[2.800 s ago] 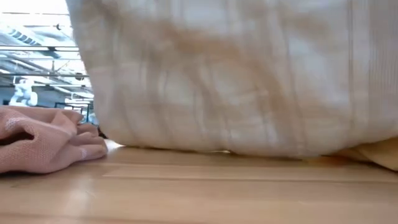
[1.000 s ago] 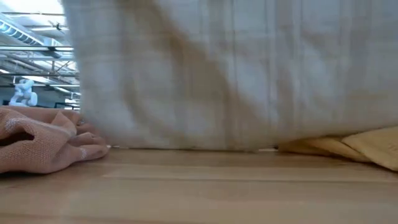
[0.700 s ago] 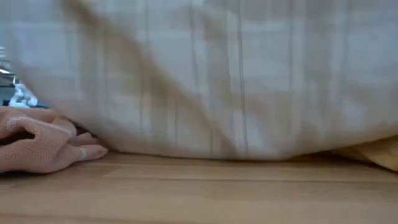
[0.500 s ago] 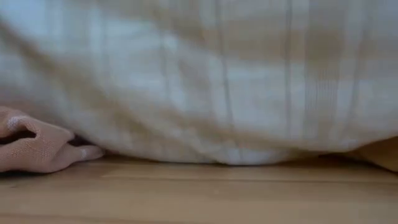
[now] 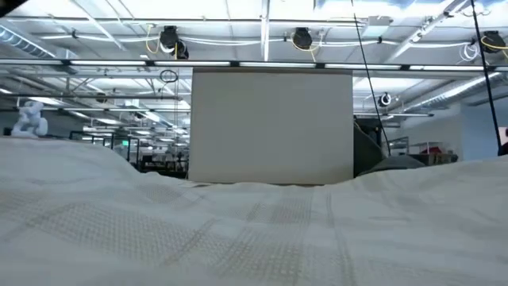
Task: Fold towel
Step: Fold the white patterned towel
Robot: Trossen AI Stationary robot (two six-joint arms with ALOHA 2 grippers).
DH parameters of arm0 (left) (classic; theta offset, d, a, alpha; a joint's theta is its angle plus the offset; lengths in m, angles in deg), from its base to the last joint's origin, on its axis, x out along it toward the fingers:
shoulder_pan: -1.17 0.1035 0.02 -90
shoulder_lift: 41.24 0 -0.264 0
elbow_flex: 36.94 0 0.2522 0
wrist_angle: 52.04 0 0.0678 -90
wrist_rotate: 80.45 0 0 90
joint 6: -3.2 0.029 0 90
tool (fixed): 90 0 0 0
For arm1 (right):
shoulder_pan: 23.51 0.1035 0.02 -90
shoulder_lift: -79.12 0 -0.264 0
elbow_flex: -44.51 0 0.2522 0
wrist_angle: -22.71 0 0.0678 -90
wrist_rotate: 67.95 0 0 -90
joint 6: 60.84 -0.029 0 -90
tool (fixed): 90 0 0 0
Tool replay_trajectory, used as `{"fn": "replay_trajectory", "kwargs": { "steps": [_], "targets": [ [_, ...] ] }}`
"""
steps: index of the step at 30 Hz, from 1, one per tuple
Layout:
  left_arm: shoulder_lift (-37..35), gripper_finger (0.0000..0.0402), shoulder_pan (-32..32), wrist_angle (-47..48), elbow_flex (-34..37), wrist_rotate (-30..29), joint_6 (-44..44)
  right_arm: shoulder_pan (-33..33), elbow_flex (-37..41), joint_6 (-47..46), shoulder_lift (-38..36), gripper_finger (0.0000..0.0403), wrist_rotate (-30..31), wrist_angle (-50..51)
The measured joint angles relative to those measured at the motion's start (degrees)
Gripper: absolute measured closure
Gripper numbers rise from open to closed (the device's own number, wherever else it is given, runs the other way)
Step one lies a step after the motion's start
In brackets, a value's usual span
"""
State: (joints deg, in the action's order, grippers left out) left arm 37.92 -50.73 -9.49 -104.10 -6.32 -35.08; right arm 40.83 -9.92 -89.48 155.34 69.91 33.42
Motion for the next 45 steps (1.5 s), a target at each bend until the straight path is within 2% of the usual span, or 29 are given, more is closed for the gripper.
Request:
{"fn": "replay_trajectory", "kwargs": {
  "steps": [2, 4, 8, 11, 13, 19, 23, 26, 35, 41, 45],
  "targets": [
    [0.0, 0.0237, 0.74, 0.71, 0.0, -3.81, 2.94, -0.3, 0.0, -1.55, -0.06, 0.0227, 6.89, 1.28],
    [0.0, 0.0237, 1.84, 2.47, 0.0, -10.15, 6.29, -1.43, 0.0, -2.88, -0.06, 0.0234, 10.9, 2.85],
    [-0.02, 0.0237, 5.39, 4.94, 0.63, -25.75, 10.45, -5.67, 0.0, -8.38, 0.21, 0.0245, 9.19, 7.65],
    [0.0, 0.0237, 9.97, 2.03, 2.18, -28.93, 13.77, -8.63, 0.0, -14.86, 0.27, 0.0251, 6.12, 12.76],
    [0.0, 0.0237, 13.31, -2.16, 3.35, -26.67, 16.6, -10.14, 0.0, -20.28, 0.27, 0.0253, 4.11, 16.98],
    [0.0, 0.0237, 22.37, -18.15, 8.39, -14.27, 27.36, -13.36, 0.0, -36.8, 0.27, 0.0259, -2.07, 32.88],
    [0.0, 0.0237, 27.96, -27.03, 11.65, -3.07, 32.79, -15.94, 0.0, -42.26, -0.81, 0.0259, -9.71, 39.29],
    [0.0, 0.0237, 31.54, -31.22, 13.08, 3.34, 35.1, -18.27, 0.0, -42.89, -2.47, 0.0259, -15.15, 41.42],
    [0.74, 0.0237, 38.07, -33.61, 14.24, 10.43, 42.45, -23.96, 0.0, -44.28, -7.14, 0.0259, -27.47, 48.08],
    [4.14, 0.0237, 40.13, -34.02, 14.25, 11.19, 46.87, -26.05, 0.0, -44.35, -7.23, 0.0259, -31.39, 50.47],
    [7.05, 0.0237, 41.2, -34.89, 14.25, 11.19, 48.93, -27.03, 0.0, -44.44, -7.23, 0.0259, -31.77, 52.35]
  ]
}}
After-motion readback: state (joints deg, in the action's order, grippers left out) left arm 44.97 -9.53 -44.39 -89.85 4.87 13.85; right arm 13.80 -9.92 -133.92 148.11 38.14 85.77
